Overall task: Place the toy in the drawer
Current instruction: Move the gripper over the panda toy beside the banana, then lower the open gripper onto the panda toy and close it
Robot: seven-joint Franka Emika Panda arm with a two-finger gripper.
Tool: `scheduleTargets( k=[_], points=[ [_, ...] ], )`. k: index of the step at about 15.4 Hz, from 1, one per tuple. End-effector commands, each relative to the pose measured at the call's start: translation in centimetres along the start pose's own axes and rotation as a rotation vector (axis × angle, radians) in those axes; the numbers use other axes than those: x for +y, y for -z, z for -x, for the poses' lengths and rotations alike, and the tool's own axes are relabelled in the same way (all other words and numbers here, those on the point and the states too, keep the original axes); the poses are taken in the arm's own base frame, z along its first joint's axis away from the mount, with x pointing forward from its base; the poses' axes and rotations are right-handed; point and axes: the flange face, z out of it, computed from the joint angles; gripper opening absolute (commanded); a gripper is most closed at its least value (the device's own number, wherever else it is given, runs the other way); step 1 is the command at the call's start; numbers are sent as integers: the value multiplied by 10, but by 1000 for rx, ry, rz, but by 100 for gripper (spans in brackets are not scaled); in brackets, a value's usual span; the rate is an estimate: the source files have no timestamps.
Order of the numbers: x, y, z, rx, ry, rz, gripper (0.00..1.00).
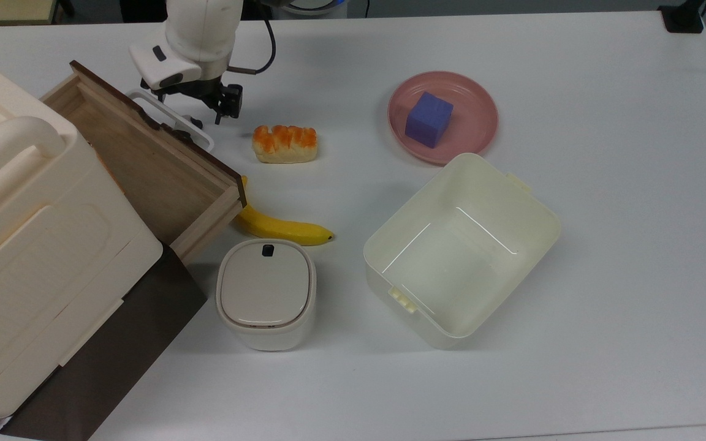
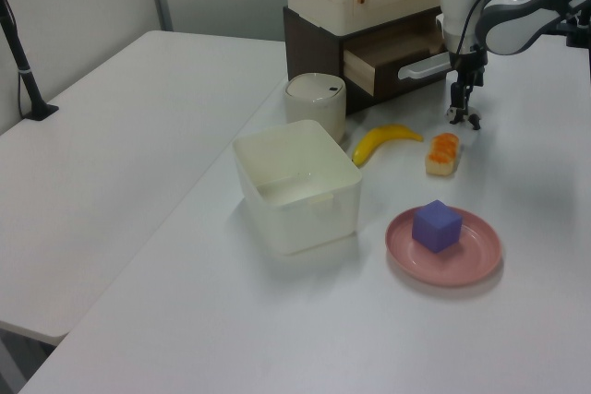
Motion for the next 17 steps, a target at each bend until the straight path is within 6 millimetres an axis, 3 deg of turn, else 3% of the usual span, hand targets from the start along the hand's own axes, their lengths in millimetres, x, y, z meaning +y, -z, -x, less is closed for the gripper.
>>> scheduleTargets(
  k=[1, 8, 10, 13, 17],
  points=[
    [2, -7, -3, 42, -61, 44, 100],
    [12, -36, -4, 14, -56, 100, 100],
    [19, -43, -4, 0, -62, 103, 93],
    [18, -48, -4, -12, -57, 104, 75],
    [18, -48, -4, -11, -52, 103, 37]
  ],
)
